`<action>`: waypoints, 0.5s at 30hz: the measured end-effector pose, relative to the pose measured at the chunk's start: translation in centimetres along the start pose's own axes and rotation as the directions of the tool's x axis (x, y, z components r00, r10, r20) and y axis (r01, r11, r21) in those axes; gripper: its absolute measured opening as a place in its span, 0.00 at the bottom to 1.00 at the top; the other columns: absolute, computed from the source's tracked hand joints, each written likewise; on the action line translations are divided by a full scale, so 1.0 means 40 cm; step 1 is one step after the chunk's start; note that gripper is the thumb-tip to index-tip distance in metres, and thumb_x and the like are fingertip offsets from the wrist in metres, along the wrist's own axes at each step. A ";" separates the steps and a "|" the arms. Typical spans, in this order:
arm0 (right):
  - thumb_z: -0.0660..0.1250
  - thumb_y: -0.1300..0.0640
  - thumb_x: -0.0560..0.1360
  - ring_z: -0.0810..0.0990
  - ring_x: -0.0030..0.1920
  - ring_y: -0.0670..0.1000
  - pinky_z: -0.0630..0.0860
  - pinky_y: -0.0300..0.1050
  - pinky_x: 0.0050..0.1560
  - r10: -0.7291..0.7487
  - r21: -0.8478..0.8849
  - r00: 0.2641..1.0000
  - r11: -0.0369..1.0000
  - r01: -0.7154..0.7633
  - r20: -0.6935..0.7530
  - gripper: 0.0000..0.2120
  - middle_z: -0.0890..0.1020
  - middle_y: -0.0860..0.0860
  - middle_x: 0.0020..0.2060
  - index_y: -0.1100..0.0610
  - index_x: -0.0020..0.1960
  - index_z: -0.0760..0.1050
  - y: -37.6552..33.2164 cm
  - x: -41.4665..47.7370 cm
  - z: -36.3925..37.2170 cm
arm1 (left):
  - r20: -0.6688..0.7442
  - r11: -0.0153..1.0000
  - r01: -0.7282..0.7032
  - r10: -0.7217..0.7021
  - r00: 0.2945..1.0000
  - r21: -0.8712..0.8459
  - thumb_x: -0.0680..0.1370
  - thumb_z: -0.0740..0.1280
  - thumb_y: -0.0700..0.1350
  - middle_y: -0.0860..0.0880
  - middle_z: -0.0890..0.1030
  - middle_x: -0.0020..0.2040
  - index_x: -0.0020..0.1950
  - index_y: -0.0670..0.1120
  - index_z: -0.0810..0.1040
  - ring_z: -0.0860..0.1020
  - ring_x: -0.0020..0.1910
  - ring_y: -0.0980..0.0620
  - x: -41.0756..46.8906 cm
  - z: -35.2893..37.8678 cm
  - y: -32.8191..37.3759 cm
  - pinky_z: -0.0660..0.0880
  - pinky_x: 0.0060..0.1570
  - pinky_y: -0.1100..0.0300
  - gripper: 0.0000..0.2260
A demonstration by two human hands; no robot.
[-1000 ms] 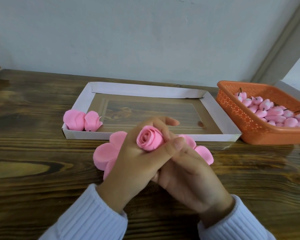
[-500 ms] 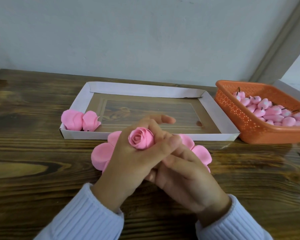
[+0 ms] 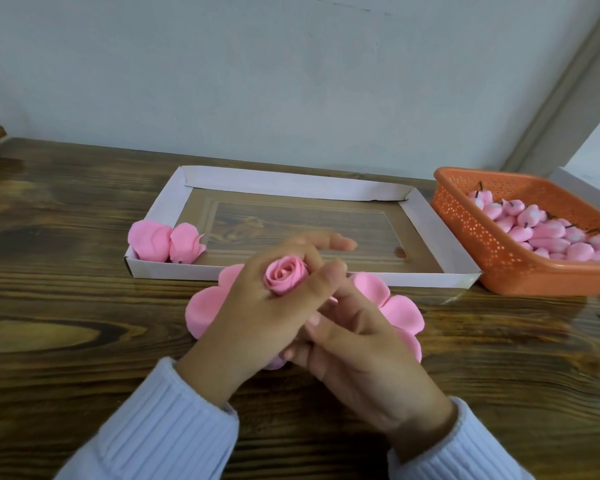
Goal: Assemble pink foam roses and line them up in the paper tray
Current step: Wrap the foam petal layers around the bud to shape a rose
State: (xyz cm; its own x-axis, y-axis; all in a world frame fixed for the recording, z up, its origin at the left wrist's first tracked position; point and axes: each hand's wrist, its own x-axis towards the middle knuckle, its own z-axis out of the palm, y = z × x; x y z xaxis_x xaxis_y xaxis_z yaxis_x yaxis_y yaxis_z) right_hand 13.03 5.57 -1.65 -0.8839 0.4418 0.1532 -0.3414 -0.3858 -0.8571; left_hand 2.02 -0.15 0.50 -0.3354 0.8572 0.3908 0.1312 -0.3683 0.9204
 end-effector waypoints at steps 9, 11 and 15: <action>0.70 0.51 0.73 0.75 0.52 0.57 0.70 0.53 0.50 -0.026 0.148 1.000 0.989 0.028 -0.011 0.20 0.76 0.62 0.56 0.60 0.62 0.76 0.002 0.005 0.008 | -0.064 0.982 -0.020 0.009 0.998 -0.188 0.70 0.73 0.41 0.51 0.85 0.53 0.58 0.46 0.66 0.84 0.51 0.49 -0.011 0.022 -0.012 0.80 0.45 0.60 0.22; 0.74 0.48 0.70 0.73 0.49 0.58 0.68 0.53 0.47 0.001 0.187 1.000 0.982 -0.001 -0.004 0.28 0.71 0.65 0.56 0.63 0.62 0.72 0.001 0.007 0.006 | -0.050 0.979 -0.021 0.011 0.999 -0.204 0.69 0.74 0.43 0.49 0.85 0.52 0.53 0.44 0.67 0.84 0.50 0.46 -0.011 0.018 -0.012 0.81 0.45 0.57 0.19; 0.68 0.46 0.73 0.70 0.52 0.58 0.64 0.52 0.48 0.034 0.218 0.999 0.975 -0.036 0.010 0.23 0.69 0.66 0.61 0.59 0.61 0.75 -0.005 0.010 0.005 | -0.042 0.968 0.024 -0.036 0.998 -0.249 0.67 0.73 0.48 0.40 0.84 0.48 0.45 0.43 0.72 0.84 0.40 0.40 -0.010 0.008 -0.016 0.80 0.35 0.51 0.14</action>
State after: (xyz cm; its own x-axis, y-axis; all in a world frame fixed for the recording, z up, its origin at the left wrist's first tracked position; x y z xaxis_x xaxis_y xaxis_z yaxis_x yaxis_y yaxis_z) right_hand 12.68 5.68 -1.31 -0.8982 0.4205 0.1283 -0.3711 -0.5685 -0.7342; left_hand 2.38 -0.13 -0.24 -0.3790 0.8539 0.3568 -0.1137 -0.4256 0.8977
